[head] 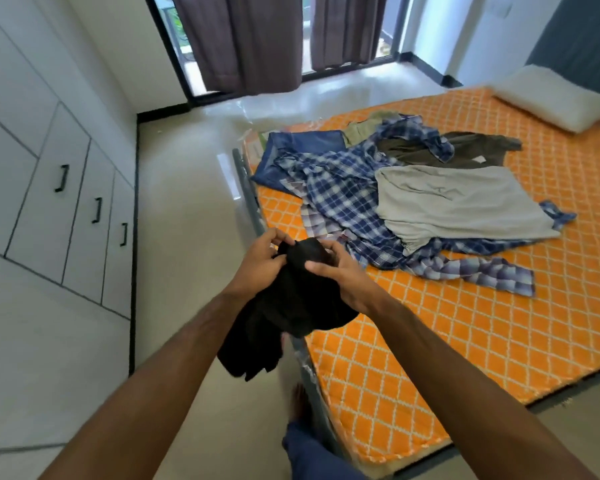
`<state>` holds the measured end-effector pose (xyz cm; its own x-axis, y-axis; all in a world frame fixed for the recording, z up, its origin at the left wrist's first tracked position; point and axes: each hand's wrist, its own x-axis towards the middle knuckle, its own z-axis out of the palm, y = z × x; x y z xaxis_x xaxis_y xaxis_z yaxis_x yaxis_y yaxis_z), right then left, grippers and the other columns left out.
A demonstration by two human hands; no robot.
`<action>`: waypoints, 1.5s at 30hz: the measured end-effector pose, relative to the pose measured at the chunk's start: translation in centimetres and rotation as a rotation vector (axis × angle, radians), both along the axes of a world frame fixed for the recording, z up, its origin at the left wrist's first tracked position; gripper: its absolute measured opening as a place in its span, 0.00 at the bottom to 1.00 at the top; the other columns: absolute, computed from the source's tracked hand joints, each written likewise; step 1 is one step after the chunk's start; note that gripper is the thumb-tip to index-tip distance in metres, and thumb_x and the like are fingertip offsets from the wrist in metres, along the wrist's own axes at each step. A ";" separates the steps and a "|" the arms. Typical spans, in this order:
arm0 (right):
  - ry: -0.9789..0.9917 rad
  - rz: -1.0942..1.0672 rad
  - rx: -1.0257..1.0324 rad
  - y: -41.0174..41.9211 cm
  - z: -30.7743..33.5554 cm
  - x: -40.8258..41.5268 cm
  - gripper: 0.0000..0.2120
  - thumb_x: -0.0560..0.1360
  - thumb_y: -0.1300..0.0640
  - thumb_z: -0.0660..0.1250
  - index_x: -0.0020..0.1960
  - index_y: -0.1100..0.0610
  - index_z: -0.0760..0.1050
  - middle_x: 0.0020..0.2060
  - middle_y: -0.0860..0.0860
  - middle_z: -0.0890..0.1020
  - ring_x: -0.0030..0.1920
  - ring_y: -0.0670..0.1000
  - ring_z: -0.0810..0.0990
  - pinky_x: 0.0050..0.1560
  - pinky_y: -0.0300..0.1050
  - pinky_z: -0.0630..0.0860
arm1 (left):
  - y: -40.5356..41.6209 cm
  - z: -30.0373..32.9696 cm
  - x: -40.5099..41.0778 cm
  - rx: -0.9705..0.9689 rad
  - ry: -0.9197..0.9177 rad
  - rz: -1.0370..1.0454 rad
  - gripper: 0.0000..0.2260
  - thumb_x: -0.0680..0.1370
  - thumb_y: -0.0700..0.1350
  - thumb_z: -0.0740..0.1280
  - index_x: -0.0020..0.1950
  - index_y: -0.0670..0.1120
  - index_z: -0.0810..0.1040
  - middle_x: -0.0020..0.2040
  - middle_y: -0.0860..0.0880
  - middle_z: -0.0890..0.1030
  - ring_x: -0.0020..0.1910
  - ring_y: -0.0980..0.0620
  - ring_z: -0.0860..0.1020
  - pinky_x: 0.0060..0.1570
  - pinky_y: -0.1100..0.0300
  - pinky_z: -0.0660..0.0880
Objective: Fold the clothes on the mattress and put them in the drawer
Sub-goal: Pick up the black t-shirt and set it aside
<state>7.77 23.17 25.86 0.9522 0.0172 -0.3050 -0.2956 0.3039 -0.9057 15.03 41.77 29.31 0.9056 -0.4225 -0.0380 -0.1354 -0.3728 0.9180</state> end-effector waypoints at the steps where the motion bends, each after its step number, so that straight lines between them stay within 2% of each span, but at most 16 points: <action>1: -0.015 0.015 -0.021 0.1 -0.6 0.9 0.36 0.68 0.59 0.82 0.72 0.53 0.69 0.66 0.54 0.78 0.66 0.54 0.80 0.63 0.50 0.78 | -0.9 0.2 1.6 -0.039 0.021 -0.016 0.18 0.74 0.26 0.67 0.50 0.49 0.77 0.50 0.45 0.79 0.46 0.44 0.80 0.51 0.47 0.77; 4: -0.035 0.065 -0.019 1.4 -1.4 4.1 0.38 0.71 0.68 0.78 0.76 0.55 0.66 0.66 0.50 0.80 0.67 0.51 0.78 0.67 0.51 0.76 | -3.6 1.1 6.7 -0.172 0.091 -0.068 0.19 0.73 0.27 0.64 0.50 0.51 0.77 0.51 0.49 0.80 0.53 0.49 0.77 0.55 0.57 0.75; 7: 0.006 0.017 -0.099 0.7 -1.2 9.2 0.29 0.71 0.64 0.79 0.69 0.56 0.75 0.61 0.50 0.84 0.62 0.48 0.82 0.68 0.53 0.76 | -5.6 1.6 12.3 -0.216 0.143 -0.090 0.19 0.74 0.26 0.64 0.50 0.51 0.79 0.51 0.49 0.81 0.56 0.47 0.78 0.57 0.55 0.75; 10: 0.015 -0.166 -0.175 -2.1 -1.3 14.5 0.21 0.72 0.68 0.76 0.62 0.56 0.78 0.57 0.51 0.84 0.54 0.43 0.84 0.61 0.44 0.80 | -7.6 1.3 18.3 -0.209 0.115 -0.145 0.16 0.76 0.30 0.65 0.52 0.51 0.79 0.55 0.45 0.80 0.57 0.47 0.78 0.59 0.56 0.76; 13: 0.047 -0.263 -0.189 -4.4 -1.7 17.3 0.21 0.72 0.70 0.75 0.62 0.57 0.78 0.54 0.48 0.85 0.54 0.44 0.84 0.56 0.41 0.79 | -9.3 0.7 22.2 -0.129 0.071 -0.263 0.10 0.81 0.36 0.65 0.57 0.49 0.77 0.56 0.42 0.79 0.52 0.55 0.79 0.53 0.61 0.76; 17: 0.137 -0.463 -0.193 -6.8 -2.8 19.1 0.19 0.71 0.68 0.77 0.56 0.50 0.81 0.49 0.42 0.86 0.51 0.45 0.85 0.54 0.43 0.79 | -11.7 -1.7 25.9 0.033 0.202 -0.379 0.06 0.84 0.43 0.62 0.61 0.45 0.75 0.52 0.47 0.76 0.51 0.51 0.78 0.46 0.60 0.75; 19: 0.213 -0.618 -0.139 -8.1 -3.3 20.2 0.16 0.71 0.66 0.77 0.54 0.52 0.81 0.47 0.45 0.86 0.51 0.49 0.85 0.50 0.41 0.79 | -12.5 -3.9 28.1 0.147 0.175 -0.450 0.07 0.84 0.42 0.63 0.60 0.43 0.76 0.54 0.47 0.77 0.54 0.51 0.77 0.47 0.63 0.73; 22: 0.285 -0.807 -0.096 -10.1 -4.6 22.2 0.20 0.73 0.61 0.77 0.64 0.56 0.79 0.54 0.49 0.85 0.54 0.49 0.84 0.52 0.41 0.79 | -13.7 -7.4 31.9 0.273 0.161 -0.577 0.07 0.82 0.36 0.63 0.53 0.46 0.78 0.53 0.47 0.79 0.53 0.52 0.78 0.51 0.61 0.73; 25: 0.345 -0.902 -0.128 -12.0 -6.6 24.8 0.21 0.74 0.60 0.77 0.65 0.55 0.78 0.56 0.50 0.84 0.50 0.45 0.83 0.53 0.42 0.78 | -15.0 -10.2 36.3 0.357 0.155 -0.678 0.11 0.79 0.32 0.61 0.50 0.46 0.78 0.50 0.47 0.79 0.50 0.52 0.78 0.50 0.57 0.74; 29: 0.458 -0.822 -0.269 -14.5 -8.8 28.0 0.28 0.74 0.60 0.77 0.71 0.57 0.74 0.65 0.52 0.80 0.62 0.53 0.79 0.62 0.46 0.73 | -17.1 -12.8 43.0 0.437 0.206 -0.752 0.08 0.81 0.32 0.61 0.51 0.43 0.77 0.49 0.48 0.79 0.48 0.53 0.78 0.45 0.64 0.75; 32: 0.533 -0.830 -0.310 -16.1 -10.3 29.7 0.34 0.72 0.59 0.79 0.74 0.57 0.70 0.63 0.48 0.78 0.64 0.49 0.76 0.64 0.45 0.71 | -18.9 -14.8 48.1 0.526 0.189 -0.788 0.05 0.82 0.37 0.62 0.53 0.42 0.77 0.53 0.42 0.79 0.53 0.43 0.78 0.51 0.48 0.76; 35: 0.609 -0.974 -0.346 -17.8 -12.7 29.5 0.44 0.63 0.46 0.83 0.74 0.54 0.69 0.64 0.48 0.79 0.67 0.53 0.77 0.66 0.51 0.74 | -21.7 -15.9 51.6 0.612 0.126 -0.818 0.05 0.83 0.40 0.62 0.57 0.43 0.76 0.59 0.43 0.77 0.55 0.44 0.77 0.53 0.47 0.76; 37: 0.684 -0.981 -0.487 -19.1 -14.6 28.5 0.44 0.64 0.43 0.81 0.74 0.55 0.67 0.66 0.53 0.77 0.68 0.57 0.76 0.67 0.54 0.74 | -23.7 -16.7 53.2 0.653 0.059 -0.830 0.06 0.83 0.40 0.63 0.59 0.43 0.76 0.64 0.42 0.72 0.58 0.44 0.75 0.55 0.50 0.73; 40: 0.904 -0.793 -0.738 -20.4 -17.8 26.8 0.49 0.67 0.35 0.76 0.79 0.54 0.59 0.75 0.58 0.67 0.74 0.62 0.66 0.72 0.59 0.67 | -26.0 -19.4 55.2 0.699 -0.044 -0.763 0.10 0.83 0.41 0.64 0.62 0.40 0.75 0.67 0.42 0.67 0.57 0.44 0.72 0.55 0.53 0.71; 42: 0.985 -0.774 -0.659 -20.5 -21.0 25.7 0.53 0.69 0.33 0.74 0.82 0.55 0.53 0.78 0.60 0.60 0.78 0.63 0.60 0.76 0.59 0.62 | -26.5 -21.7 57.0 0.769 -0.096 -0.720 0.12 0.81 0.43 0.67 0.63 0.39 0.75 0.69 0.40 0.66 0.62 0.40 0.72 0.59 0.50 0.71; 45: 1.045 -0.853 -0.468 -20.2 -26.7 24.9 0.56 0.70 0.32 0.74 0.83 0.57 0.49 0.80 0.61 0.56 0.78 0.64 0.58 0.76 0.58 0.61 | -27.0 -25.7 60.3 0.949 -0.151 -0.684 0.20 0.78 0.50 0.71 0.65 0.41 0.73 0.70 0.38 0.66 0.65 0.36 0.72 0.65 0.43 0.70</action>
